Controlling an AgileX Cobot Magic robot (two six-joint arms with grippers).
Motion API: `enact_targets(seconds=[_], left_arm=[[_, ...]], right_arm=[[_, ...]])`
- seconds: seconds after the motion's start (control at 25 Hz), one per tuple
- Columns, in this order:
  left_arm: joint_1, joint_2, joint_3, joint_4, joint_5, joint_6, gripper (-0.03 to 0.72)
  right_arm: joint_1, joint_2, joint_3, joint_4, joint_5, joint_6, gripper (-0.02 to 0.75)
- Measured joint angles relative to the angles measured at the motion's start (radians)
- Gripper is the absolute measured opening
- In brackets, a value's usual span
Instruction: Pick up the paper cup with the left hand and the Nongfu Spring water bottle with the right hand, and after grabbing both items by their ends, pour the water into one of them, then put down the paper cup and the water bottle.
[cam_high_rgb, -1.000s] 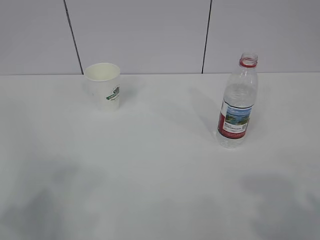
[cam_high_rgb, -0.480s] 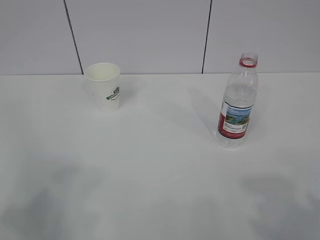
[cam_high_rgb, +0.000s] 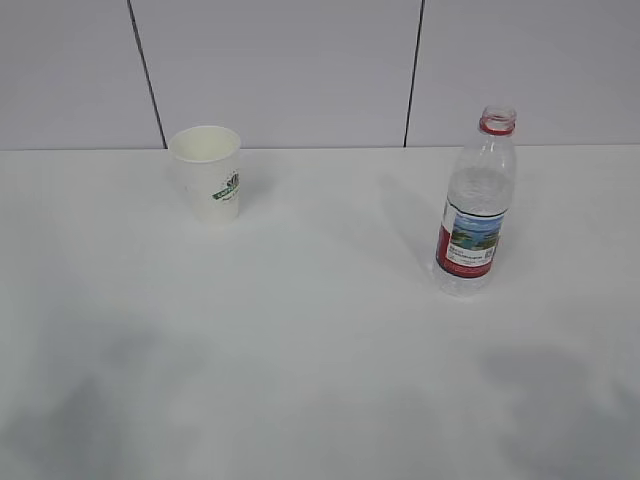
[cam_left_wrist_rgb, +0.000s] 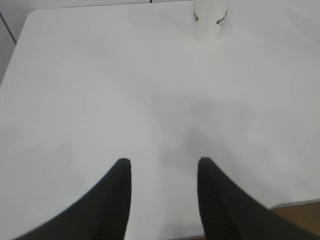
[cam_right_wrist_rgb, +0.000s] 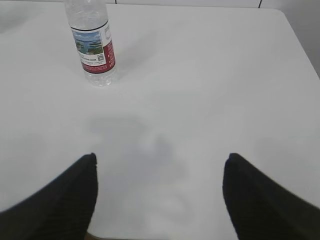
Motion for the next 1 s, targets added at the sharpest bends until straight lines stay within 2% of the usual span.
enact_targets(seconds=[1.0], left_arm=[[0.000,0.000,0.000,0.000,-0.002,0.000,0.307]], right_arm=[[0.000,0.000,0.000,-0.005,-0.008,0.000,0.585]])
